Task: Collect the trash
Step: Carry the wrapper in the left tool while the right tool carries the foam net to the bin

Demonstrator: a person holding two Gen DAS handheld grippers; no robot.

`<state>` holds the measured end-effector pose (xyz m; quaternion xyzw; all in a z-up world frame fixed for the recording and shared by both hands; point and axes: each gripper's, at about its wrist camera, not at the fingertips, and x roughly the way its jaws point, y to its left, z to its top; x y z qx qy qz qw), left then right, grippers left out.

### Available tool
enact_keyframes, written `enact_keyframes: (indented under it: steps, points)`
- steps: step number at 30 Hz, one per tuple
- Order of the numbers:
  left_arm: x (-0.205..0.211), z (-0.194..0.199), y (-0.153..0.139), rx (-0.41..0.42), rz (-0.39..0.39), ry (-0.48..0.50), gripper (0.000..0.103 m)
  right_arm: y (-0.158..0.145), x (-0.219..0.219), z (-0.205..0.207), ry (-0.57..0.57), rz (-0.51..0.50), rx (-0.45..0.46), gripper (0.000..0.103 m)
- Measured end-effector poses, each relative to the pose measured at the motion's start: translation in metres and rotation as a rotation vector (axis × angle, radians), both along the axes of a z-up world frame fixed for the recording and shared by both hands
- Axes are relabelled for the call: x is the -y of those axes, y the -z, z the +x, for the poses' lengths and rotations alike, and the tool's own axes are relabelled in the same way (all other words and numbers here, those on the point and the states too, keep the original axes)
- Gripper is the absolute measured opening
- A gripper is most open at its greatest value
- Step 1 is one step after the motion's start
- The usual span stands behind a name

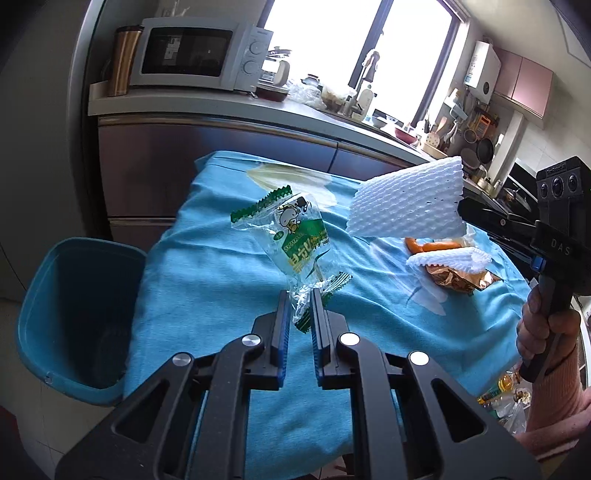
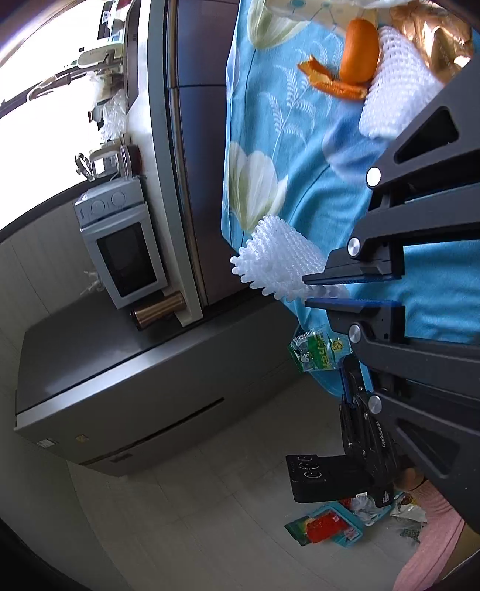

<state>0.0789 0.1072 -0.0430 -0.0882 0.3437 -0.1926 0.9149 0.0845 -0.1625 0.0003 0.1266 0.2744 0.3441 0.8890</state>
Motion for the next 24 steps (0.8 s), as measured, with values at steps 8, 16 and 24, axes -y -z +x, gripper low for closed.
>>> enact_keyframes:
  steps: [8,16,24]
  points:
    - [-0.061,-0.012,-0.006,0.014,0.001,-0.131,0.011,-0.001,-0.071,0.014,-0.165,0.019,-0.007,0.006]
    - [-0.126,-0.015,0.001,-0.01,0.025,-0.282,0.011,-0.001,-0.139,0.032,-0.304,0.02,-0.031,0.006]
    - [-0.165,-0.008,0.025,-0.074,0.044,-0.363,0.011,0.016,-0.188,0.05,-0.374,0.005,-0.103,0.006]
